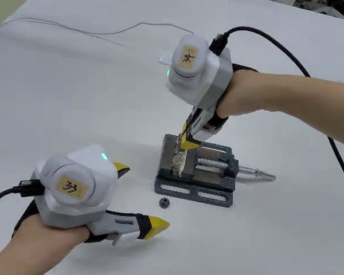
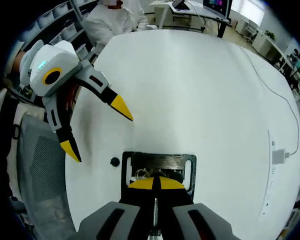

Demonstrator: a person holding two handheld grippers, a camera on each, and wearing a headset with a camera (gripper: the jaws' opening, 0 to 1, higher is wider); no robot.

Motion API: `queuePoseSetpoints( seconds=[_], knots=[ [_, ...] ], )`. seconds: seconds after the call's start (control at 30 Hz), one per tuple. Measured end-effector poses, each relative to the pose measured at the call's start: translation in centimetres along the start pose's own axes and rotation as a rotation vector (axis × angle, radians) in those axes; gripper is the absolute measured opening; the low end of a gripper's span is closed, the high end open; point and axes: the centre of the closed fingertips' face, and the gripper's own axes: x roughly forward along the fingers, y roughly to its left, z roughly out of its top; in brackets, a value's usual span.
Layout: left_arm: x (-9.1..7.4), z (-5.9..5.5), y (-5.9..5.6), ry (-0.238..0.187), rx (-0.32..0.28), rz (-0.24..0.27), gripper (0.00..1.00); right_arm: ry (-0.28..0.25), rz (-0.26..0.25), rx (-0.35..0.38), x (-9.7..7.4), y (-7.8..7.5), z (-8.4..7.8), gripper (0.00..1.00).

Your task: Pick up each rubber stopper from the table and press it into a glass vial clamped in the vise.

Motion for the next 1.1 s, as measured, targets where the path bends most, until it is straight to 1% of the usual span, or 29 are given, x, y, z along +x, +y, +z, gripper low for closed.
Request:
queuePoseSetpoints(
  seconds=[0.13, 0.17, 0.23, 0.33, 0.4, 0.5, 0.67, 0.77, 0.8, 0.83, 0.87, 0.9, 0.97, 1.0, 1.07, 1.1],
  knots=[
    [-0.5, 0.1, -0.1, 0.002, 0.007, 0.005, 0.73, -0.045, 0.0, 0.026, -0.1, -0.1, 0.0, 0.0],
    [-0.6, 0.0, -0.2, 0.005, 0.009, 0.006, 0.73, -0.056, 0.002, 0.043, 0.1, -0.2, 0.1, 0.0],
    [-0.8, -0.1, -0.3, 0.009, 0.011, 0.008, 0.72, -0.064, 0.002, 0.05, 0.0, -0.1, 0.0, 0.0],
    [-1.3, -0.1, -0.5, 0.015, 0.021, 0.011, 0.72, -0.073, -0.011, 0.04, 0.0, 0.3, 0.2, 0.0],
    [-1.5, -0.1, -0.6, 0.016, 0.025, 0.013, 0.72, -0.076, -0.024, 0.036, 0.0, 0.3, 0.2, 0.0],
    [-1.9, 0.0, -0.7, 0.017, 0.033, 0.016, 0.73, -0.095, -0.053, 0.008, 0.0, 0.3, 0.1, 0.0],
    [-2.2, -0.1, -0.9, 0.021, 0.043, 0.02, 0.73, -0.116, -0.076, -0.002, 0.0, 0.2, 0.2, 0.0],
    [-2.3, -0.1, -1.0, 0.022, 0.046, 0.021, 0.73, -0.11, -0.083, -0.006, -0.1, 0.2, 0.1, 0.0],
    [-2.3, -0.1, -1.0, 0.02, 0.045, 0.022, 0.73, -0.107, -0.082, -0.01, -0.1, 0.3, 0.1, 0.01],
    [-2.3, -0.1, -1.0, 0.021, 0.045, 0.022, 0.73, -0.097, -0.088, -0.013, -0.1, 0.3, 0.0, 0.06],
    [-2.3, -0.2, -1.0, 0.021, 0.045, 0.022, 0.73, -0.093, -0.087, -0.019, -0.1, 0.4, -0.1, 0.15],
    [-2.3, -0.2, -1.0, 0.021, 0.045, 0.021, 0.73, -0.088, -0.093, -0.04, -0.2, 0.5, -0.3, 0.18],
    [-2.3, -0.2, -1.2, 0.021, 0.046, 0.02, 0.73, -0.102, -0.11, -0.041, -0.5, 0.5, -0.3, 0.18],
    [-2.3, -0.2, -1.2, 0.022, 0.045, 0.019, 0.73, -0.127, -0.111, -0.024, -0.8, 0.7, -0.1, 0.2],
    [-2.3, -0.2, -1.3, 0.022, 0.044, 0.018, 0.73, -0.171, -0.092, 0.016, -1.0, 1.3, 0.2, 0.25],
    [-2.2, -0.3, -1.3, 0.023, 0.046, 0.017, 0.73, -0.191, -0.091, 0.032, -1.1, 1.4, 0.2, 0.28]
  ],
)
